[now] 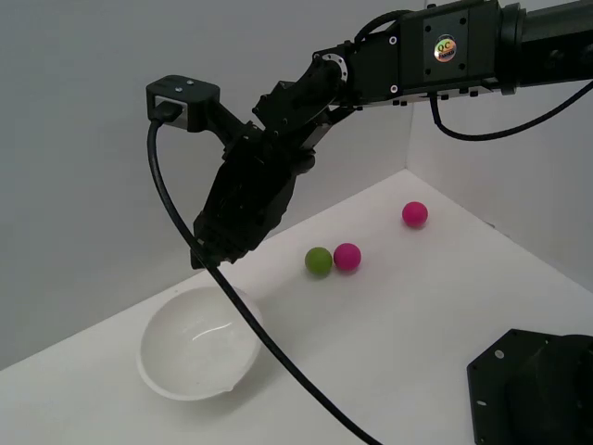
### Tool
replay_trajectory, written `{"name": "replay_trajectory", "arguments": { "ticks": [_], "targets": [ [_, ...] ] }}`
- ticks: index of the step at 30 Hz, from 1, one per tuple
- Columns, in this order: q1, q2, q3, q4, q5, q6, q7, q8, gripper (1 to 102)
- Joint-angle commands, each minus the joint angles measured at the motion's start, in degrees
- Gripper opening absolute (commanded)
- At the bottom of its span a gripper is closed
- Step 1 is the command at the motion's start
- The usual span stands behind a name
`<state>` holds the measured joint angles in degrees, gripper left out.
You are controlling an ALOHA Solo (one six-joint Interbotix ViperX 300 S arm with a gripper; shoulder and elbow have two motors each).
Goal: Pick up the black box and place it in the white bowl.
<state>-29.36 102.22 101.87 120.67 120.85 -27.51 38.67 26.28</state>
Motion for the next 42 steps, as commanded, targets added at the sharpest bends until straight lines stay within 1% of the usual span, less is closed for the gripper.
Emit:
{"name": "replay_trajectory", "arguments": {
  "ticks": [1, 9, 23, 26, 27, 28, 32, 36, 37, 42],
  "targets": [
    [-2.11, 0.26, 0.53, 0.09, -0.26, -0.97, -0.70, -0.18, 3],
    [-5.19, -2.55, -2.20, 0.09, -0.26, -1.23, -2.64, -0.35, 3],
    [-5.54, -3.52, -3.08, 0.09, -0.26, -1.32, -2.90, -0.35, 3],
    [-5.54, -3.43, -3.08, 0.09, -0.26, -1.49, -2.99, -0.35, 7],
    [-5.54, -3.43, -3.16, 0.09, -0.26, -1.67, -2.99, -0.35, 12],
    [-5.54, -3.43, -3.16, 0.09, -0.26, -1.93, -2.99, -0.35, 20],
    [-5.54, -3.69, -3.34, 0.09, -0.26, -2.81, -2.99, -0.35, 55],
    [-5.54, -3.96, -3.69, 0.09, -0.18, -3.78, -3.08, -0.35, 98],
    [-5.54, -3.96, -3.69, 0.18, -0.18, -4.04, -3.25, -0.35, 100],
    [-5.54, -3.96, -3.78, 0.18, -0.18, -4.13, -3.43, -0.35, 100]
  ]
}}
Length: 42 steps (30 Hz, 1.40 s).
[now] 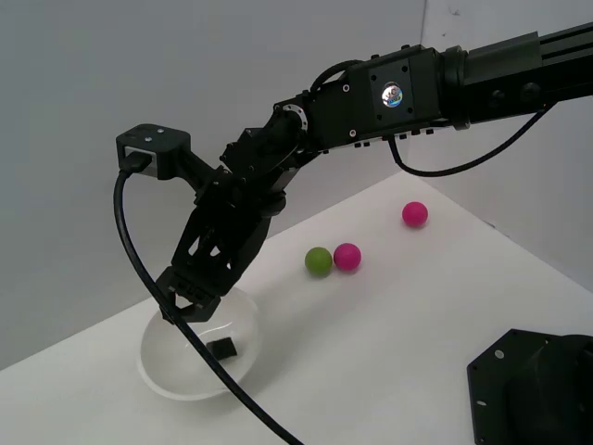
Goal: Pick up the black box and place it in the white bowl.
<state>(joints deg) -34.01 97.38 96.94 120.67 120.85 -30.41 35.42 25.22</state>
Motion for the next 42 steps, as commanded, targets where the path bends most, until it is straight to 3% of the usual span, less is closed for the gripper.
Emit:
{"name": "replay_trajectory", "arguments": {
  "ticks": [1, 13, 25, 29, 34, 42],
  "targets": [
    [-0.88, 0.88, 1.23, 0.18, -0.18, -1.23, -0.18, 0.70, 100],
    [1.93, 3.96, 4.48, 4.13, 3.78, -0.62, -0.09, 1.58, 97],
    [12.57, 15.82, 16.17, 12.74, 12.48, -0.44, -0.18, 3.08, 62],
    [16.44, 19.78, 20.13, 15.29, 14.94, 0.70, -0.18, 3.16, 51],
    [21.09, 23.82, 24.17, 18.63, 18.46, 1.41, -0.18, 3.16, 44],
    [27.69, 30.50, 30.94, 23.47, 23.38, 2.64, -0.79, 3.16, 44]
  ]
}}
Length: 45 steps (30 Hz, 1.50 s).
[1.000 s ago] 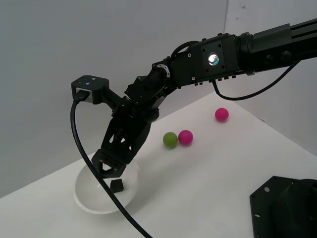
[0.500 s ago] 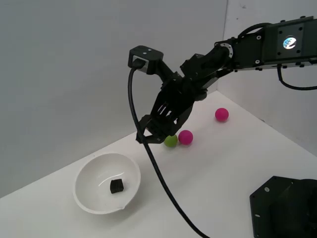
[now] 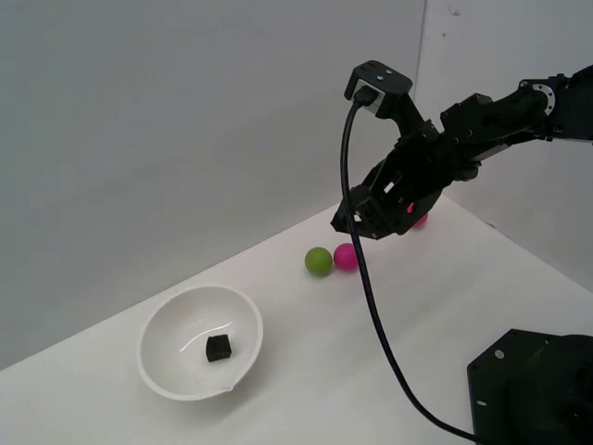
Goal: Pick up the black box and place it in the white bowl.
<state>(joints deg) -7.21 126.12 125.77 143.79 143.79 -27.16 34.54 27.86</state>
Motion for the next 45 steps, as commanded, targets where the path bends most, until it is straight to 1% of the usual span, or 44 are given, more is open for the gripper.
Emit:
{"name": "replay_trajectory", "arguments": {
  "ticks": [1, 4, 9, 12, 18, 25, 29, 30, 31, 33, 34, 37, 45],
  "targets": [
    [1.76, 2.72, 3.08, 0.97, 1.05, -0.53, 0.09, 0.53, 44],
    [4.57, 5.19, 5.45, 2.46, 2.55, -0.35, -0.09, 0.53, 44],
    [8.00, 8.35, 8.61, 4.39, 4.48, 1.32, -0.09, 0.53, 44],
    [9.76, 9.67, 10.02, 5.62, 5.63, 1.93, -0.09, 0.53, 44],
    [12.57, 13.36, 13.62, 8.17, 8.17, 2.72, -0.09, 0.53, 44],
    [16.35, 20.48, 20.57, 11.78, 11.78, 2.81, -0.18, 0.53, 44],
    [17.23, 23.99, 24.26, 12.39, 12.39, 3.52, -0.18, 0.53, 44],
    [17.23, 24.52, 24.96, 12.39, 12.39, 3.69, -0.18, 0.53, 42],
    [17.31, 25.05, 25.40, 12.48, 12.39, 3.78, -0.09, 0.53, 37],
    [17.31, 26.19, 26.54, 12.48, 12.39, 3.96, -0.09, 0.53, 19],
    [17.31, 26.89, 27.33, 12.48, 12.39, 3.96, -0.18, 0.53, 13],
    [17.49, 29.00, 29.44, 12.57, 12.48, 4.13, -0.09, 0.53, 2],
    [17.84, 34.37, 34.80, 13.10, 13.01, 4.13, -0.70, 0.53, 3]
  ]
}}
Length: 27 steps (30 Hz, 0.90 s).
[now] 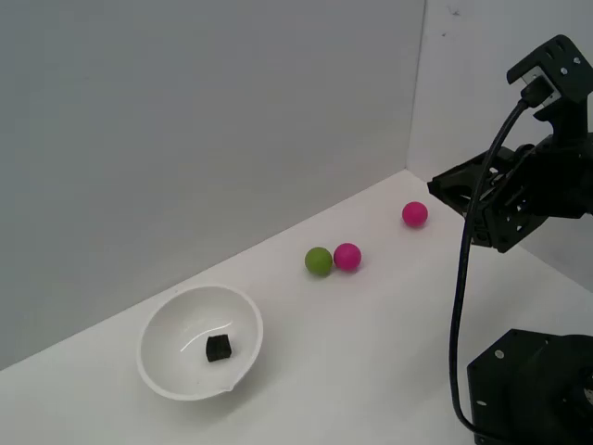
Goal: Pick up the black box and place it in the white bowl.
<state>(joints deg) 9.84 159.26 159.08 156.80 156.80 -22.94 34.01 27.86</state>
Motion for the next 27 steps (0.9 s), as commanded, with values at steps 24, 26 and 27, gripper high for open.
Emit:
{"name": "replay_trajectory", "arguments": {
  "ticks": [24, 26, 27],
  "targets": [
    [3.34, 16.52, 16.87, 3.16, 2.90, 1.49, -0.79, 0.35, 3],
    [3.25, 18.11, 18.46, 3.25, 3.08, 1.05, -0.70, 0.00, 3],
    [3.25, 18.72, 19.16, 3.34, 3.08, 0.97, -0.62, -0.18, 3]
  ]
}}
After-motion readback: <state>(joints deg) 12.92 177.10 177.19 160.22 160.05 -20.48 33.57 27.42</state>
